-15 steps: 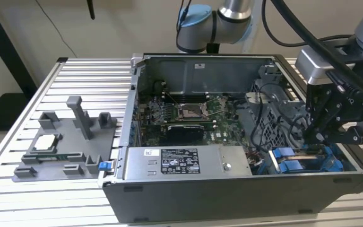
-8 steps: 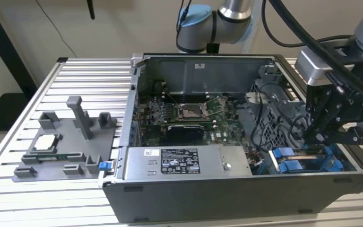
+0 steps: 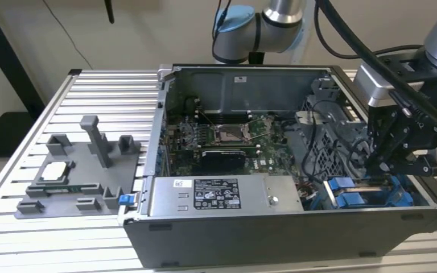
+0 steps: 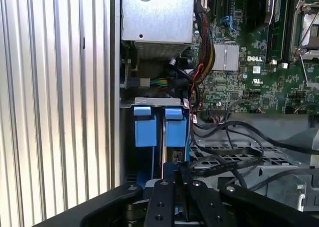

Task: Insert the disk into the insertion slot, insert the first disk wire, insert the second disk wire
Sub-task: 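Insert the second disk wire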

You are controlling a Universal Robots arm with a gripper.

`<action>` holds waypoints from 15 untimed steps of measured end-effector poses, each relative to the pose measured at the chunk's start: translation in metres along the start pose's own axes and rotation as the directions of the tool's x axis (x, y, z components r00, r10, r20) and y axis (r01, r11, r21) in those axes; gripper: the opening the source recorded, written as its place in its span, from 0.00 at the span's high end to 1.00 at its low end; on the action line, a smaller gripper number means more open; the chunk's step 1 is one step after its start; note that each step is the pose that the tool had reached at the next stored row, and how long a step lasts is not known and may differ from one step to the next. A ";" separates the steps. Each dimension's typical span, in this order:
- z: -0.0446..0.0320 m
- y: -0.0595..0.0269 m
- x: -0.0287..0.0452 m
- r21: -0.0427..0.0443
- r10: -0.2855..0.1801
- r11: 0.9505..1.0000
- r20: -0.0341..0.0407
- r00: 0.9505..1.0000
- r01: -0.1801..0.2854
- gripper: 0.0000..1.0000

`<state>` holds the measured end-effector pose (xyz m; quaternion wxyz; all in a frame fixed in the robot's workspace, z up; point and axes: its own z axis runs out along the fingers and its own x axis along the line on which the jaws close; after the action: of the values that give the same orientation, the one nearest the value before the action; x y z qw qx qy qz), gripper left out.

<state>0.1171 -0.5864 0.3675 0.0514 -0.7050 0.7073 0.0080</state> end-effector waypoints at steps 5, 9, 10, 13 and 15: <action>0.0053 0.0001 0.0004 0.008 -0.001 1.000 0.000 1.000 0.001 1.00; 0.0090 -0.0002 0.0008 0.013 -0.001 1.000 0.000 1.000 0.001 1.00; 0.0098 -0.0005 0.0008 0.014 -0.001 1.000 0.000 1.000 0.001 1.00; 0.0114 -0.0024 0.0004 0.016 -0.001 1.000 0.001 1.000 0.001 1.00; 0.0124 -0.0036 0.0000 0.017 -0.001 1.000 0.002 1.000 0.001 1.00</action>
<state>0.1214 -0.5854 0.3554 0.0579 -0.7050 0.7068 0.0028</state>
